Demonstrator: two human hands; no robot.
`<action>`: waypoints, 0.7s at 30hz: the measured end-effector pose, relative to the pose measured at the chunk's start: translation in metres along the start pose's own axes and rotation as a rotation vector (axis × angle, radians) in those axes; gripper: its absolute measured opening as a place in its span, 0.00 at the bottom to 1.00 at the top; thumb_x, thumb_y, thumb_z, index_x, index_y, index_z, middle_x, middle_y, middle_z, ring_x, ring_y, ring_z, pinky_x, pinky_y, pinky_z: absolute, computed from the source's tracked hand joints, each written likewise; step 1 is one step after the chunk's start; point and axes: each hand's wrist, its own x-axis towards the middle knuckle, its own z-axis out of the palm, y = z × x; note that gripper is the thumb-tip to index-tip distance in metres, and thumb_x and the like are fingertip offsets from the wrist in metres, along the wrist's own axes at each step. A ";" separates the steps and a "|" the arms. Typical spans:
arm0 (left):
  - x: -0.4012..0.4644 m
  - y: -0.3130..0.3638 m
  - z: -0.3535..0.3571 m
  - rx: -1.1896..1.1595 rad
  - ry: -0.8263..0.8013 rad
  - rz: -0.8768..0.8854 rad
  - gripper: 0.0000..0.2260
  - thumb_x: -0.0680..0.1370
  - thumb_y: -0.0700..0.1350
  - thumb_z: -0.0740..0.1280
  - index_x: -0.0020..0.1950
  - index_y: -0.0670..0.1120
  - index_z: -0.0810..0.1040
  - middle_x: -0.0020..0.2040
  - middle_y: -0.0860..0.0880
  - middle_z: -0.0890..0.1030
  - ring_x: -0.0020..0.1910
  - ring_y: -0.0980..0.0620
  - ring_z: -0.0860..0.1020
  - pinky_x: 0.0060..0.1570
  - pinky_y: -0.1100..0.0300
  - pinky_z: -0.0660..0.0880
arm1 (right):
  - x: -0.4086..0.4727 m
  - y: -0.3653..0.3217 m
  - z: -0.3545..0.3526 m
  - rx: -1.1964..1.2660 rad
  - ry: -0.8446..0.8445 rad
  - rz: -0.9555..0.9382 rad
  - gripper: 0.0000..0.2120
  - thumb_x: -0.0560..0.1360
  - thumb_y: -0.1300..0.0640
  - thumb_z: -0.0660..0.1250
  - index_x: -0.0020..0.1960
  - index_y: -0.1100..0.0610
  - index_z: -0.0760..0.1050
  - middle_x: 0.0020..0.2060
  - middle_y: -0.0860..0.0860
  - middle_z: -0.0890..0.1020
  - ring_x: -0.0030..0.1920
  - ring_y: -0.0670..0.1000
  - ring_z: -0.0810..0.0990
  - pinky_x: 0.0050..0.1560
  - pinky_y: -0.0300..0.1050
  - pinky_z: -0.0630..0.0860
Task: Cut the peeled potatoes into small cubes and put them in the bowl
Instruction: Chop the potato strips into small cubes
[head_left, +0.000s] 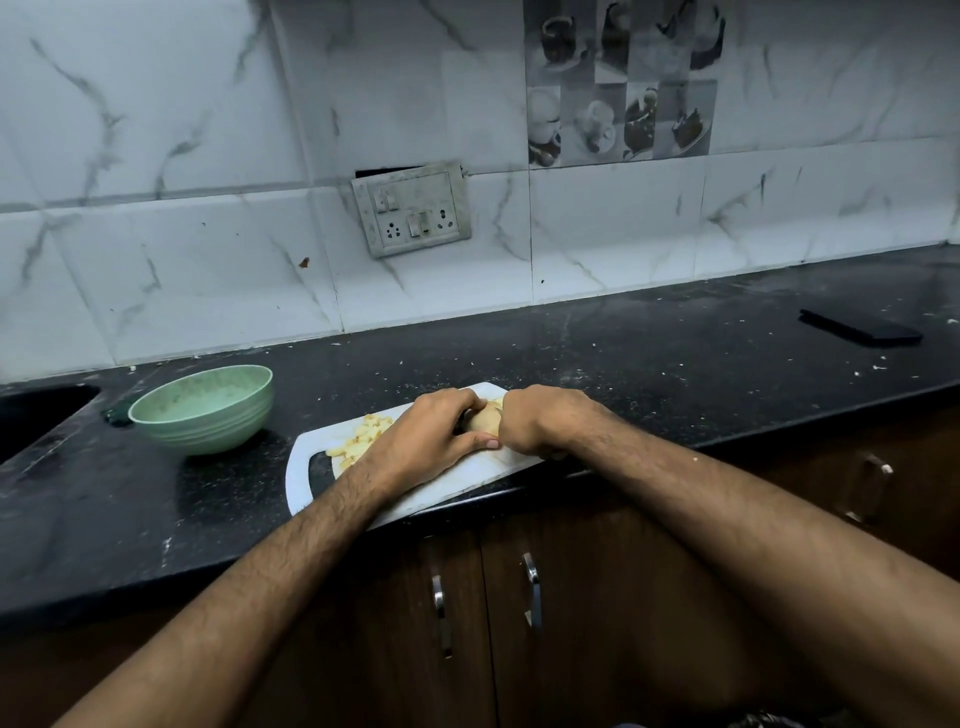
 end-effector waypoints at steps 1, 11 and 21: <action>-0.001 0.001 0.000 0.003 -0.001 -0.006 0.20 0.74 0.57 0.75 0.58 0.46 0.80 0.53 0.51 0.83 0.52 0.52 0.80 0.53 0.50 0.77 | 0.000 0.000 -0.002 0.007 -0.020 0.003 0.11 0.79 0.54 0.61 0.40 0.58 0.69 0.32 0.51 0.77 0.29 0.50 0.76 0.37 0.44 0.72; 0.001 0.010 -0.002 -0.030 0.009 -0.086 0.20 0.73 0.53 0.78 0.59 0.44 0.82 0.55 0.49 0.85 0.55 0.50 0.81 0.56 0.51 0.77 | -0.013 -0.002 -0.004 -0.031 -0.049 -0.011 0.07 0.79 0.57 0.59 0.47 0.61 0.71 0.33 0.55 0.77 0.28 0.51 0.76 0.32 0.43 0.72; 0.002 0.008 -0.005 -0.007 -0.021 -0.093 0.22 0.72 0.58 0.77 0.59 0.46 0.81 0.54 0.52 0.84 0.53 0.54 0.80 0.55 0.53 0.78 | -0.059 0.030 0.020 -0.060 -0.021 -0.026 0.07 0.80 0.52 0.56 0.50 0.56 0.69 0.54 0.57 0.79 0.46 0.57 0.77 0.53 0.53 0.77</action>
